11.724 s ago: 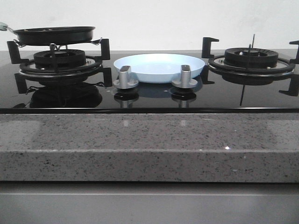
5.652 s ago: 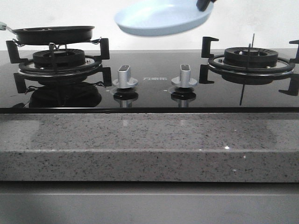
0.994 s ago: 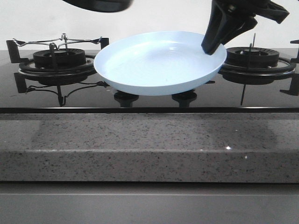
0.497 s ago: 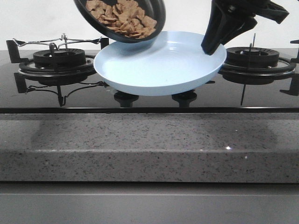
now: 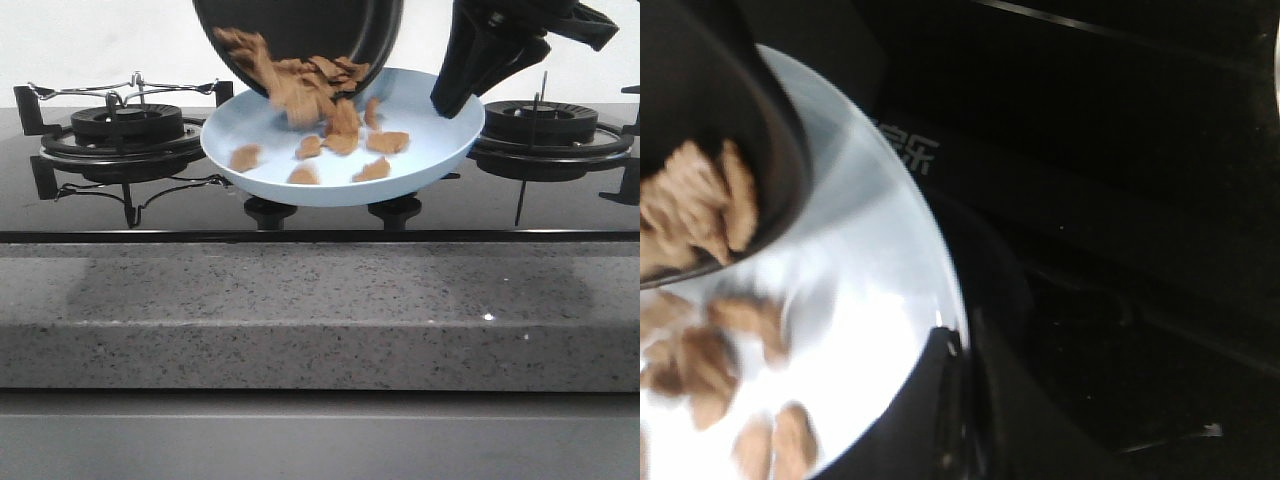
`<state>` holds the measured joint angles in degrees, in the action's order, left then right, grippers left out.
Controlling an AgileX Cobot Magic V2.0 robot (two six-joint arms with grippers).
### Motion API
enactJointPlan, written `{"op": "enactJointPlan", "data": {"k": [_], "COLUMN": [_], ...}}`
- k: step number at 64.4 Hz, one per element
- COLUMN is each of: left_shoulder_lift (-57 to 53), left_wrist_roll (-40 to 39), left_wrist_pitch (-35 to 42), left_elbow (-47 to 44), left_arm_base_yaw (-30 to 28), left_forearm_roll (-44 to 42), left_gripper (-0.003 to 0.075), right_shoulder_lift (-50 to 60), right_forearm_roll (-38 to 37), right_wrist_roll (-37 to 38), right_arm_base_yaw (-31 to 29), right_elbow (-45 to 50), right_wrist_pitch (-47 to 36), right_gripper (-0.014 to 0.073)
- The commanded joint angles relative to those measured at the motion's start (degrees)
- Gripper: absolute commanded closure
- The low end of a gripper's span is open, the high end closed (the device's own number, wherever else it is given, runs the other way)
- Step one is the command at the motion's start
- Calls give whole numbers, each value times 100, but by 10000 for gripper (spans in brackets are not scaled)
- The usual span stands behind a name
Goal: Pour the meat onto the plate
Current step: 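Tilt the pan with the left gripper, tipping meat onto the plate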
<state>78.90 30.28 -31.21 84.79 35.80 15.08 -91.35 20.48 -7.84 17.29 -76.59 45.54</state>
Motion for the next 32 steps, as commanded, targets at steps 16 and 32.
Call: {"op": "enactJointPlan", "data": {"k": [16, 32], "left_shoulder_lift": [-266, -339], "left_wrist_roll": [-1230, -2007], "left_wrist_pitch": [662, 611], "left_elbow": [220, 220], "left_arm_base_yaw": [670, 1297], "left_forearm_roll": [-2179, -3544], "left_gripper": [741, 741], "right_shoulder_lift": [246, 246], "right_forearm_roll": [149, 149], "right_wrist_roll": [-38, -38], "right_arm_base_yaw": [-14, -14], "right_elbow": [-153, -153], "right_wrist_pitch": [-223, -223], "right_gripper": [654, 654]}}
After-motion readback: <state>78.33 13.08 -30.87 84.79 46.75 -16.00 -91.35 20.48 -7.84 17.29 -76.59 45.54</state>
